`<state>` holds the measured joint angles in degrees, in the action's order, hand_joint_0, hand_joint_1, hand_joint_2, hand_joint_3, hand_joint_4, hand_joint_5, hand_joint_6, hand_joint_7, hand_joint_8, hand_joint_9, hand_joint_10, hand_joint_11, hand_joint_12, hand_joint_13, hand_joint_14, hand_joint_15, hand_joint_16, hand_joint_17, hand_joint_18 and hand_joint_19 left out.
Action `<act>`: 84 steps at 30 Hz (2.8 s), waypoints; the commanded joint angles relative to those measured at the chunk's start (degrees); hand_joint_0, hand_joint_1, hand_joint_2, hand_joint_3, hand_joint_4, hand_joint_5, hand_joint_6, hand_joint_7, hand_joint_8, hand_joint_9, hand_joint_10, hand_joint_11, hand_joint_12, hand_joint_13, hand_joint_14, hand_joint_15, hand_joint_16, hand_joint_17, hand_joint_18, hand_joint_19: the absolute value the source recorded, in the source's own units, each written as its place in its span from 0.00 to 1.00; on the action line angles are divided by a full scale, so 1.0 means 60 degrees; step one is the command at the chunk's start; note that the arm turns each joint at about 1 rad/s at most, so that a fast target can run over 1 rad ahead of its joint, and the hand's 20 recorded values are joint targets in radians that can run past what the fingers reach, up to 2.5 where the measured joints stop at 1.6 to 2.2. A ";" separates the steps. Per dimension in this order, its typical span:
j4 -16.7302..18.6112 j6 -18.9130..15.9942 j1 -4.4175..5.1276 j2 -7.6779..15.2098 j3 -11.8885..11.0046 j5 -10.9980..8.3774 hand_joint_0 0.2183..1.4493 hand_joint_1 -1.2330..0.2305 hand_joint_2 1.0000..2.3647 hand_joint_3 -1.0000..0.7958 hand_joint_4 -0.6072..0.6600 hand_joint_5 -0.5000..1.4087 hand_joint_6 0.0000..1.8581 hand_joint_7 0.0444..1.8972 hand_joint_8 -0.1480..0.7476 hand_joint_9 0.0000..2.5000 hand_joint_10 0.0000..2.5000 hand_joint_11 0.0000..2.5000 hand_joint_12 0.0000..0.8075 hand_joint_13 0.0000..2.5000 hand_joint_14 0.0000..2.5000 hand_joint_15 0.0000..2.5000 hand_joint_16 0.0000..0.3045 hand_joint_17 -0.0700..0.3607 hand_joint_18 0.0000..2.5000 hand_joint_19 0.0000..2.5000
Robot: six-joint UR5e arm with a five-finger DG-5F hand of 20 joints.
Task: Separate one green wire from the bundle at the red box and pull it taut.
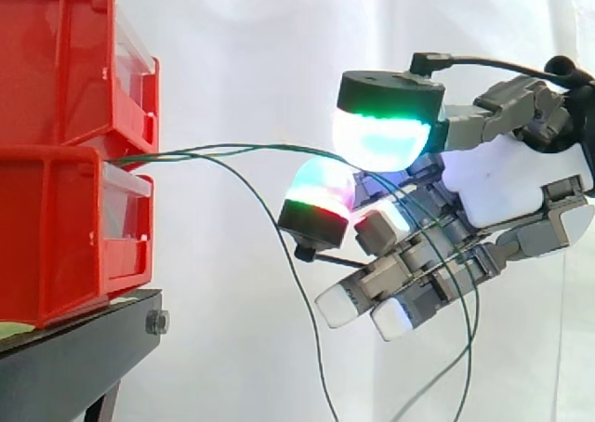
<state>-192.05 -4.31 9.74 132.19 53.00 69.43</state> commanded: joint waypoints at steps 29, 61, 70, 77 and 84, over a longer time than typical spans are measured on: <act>-0.0027 0.0000 -0.0041 0.0000 0.0000 0.0000 0.33 0.23 0.01 0.33 0.55 0.18 0.47 0.49 0.45 0.41 0.01 0.34 0.42 0.25 0.01 0.17 0.15 0.40 0.23 0.22; -0.0057 -0.0015 -0.0085 0.0000 0.0000 -0.0014 0.24 0.37 0.00 0.28 0.58 0.18 0.48 0.46 0.49 0.50 0.00 0.55 0.44 0.28 0.01 0.20 0.16 0.42 0.24 0.21; -0.0071 -0.0029 -0.0085 0.0000 -0.0015 -0.0014 0.24 0.37 0.00 0.28 0.59 0.18 0.48 0.45 0.48 0.50 0.20 0.58 0.44 0.31 0.01 0.25 0.16 0.42 0.25 0.22; -0.0232 -0.0044 -0.0085 -0.0014 -0.0088 0.0000 0.24 0.38 0.00 0.28 0.59 0.18 0.48 0.44 0.47 0.50 0.27 0.55 0.45 0.32 0.01 0.26 0.16 0.42 0.25 0.21; -0.0232 -0.0029 -0.0085 0.0000 -0.0088 0.0000 0.25 0.41 0.00 0.28 0.58 0.18 0.48 0.44 0.47 0.50 0.22 0.57 0.44 0.31 0.01 0.25 0.16 0.41 0.25 0.22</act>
<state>-193.42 -4.50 9.25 132.17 52.49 69.43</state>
